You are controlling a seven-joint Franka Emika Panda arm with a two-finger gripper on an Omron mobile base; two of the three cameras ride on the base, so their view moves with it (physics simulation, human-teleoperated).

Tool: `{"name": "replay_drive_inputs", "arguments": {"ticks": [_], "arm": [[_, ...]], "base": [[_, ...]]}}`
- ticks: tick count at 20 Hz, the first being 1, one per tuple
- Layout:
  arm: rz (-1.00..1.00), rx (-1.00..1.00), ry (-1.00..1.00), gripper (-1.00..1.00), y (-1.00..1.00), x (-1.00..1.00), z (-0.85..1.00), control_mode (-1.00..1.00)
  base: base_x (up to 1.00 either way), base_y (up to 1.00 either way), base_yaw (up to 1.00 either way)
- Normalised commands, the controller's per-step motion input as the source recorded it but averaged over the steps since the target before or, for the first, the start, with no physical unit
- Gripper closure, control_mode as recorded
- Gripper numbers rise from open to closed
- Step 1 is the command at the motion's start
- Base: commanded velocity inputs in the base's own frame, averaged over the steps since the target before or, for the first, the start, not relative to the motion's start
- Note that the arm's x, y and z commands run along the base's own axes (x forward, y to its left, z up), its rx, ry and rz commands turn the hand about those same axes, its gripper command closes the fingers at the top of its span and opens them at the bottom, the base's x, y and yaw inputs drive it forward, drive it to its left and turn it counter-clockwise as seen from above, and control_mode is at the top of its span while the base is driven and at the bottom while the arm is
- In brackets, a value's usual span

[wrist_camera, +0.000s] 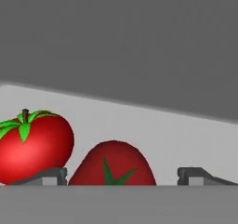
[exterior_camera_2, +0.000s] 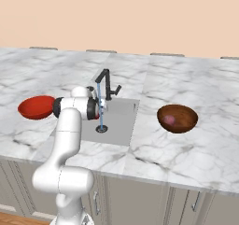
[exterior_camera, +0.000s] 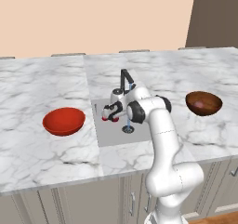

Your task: Pick the tomatos from the sink and place them in one bowl. Place the onion in the other bowl. Then turn off the sink faucet.

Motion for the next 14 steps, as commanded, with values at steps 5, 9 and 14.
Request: {"name": "replay_drive_inputs", "arguments": {"ticks": [5,9,14], "arm": [[0.00,0.00,0.00,-1.00,0.00,-0.39,-0.44,-1.00],[0.00,0.00,0.00,1.00,0.10,-0.04,-0.42,-1.00],[0.03,0.00,-0.06,1.00,0.14,0.00,-0.36,-1.00]], "base": [[0.00,0.00,0.00],[0.00,0.00,0.00],[0.00,0.00,0.00]]}}
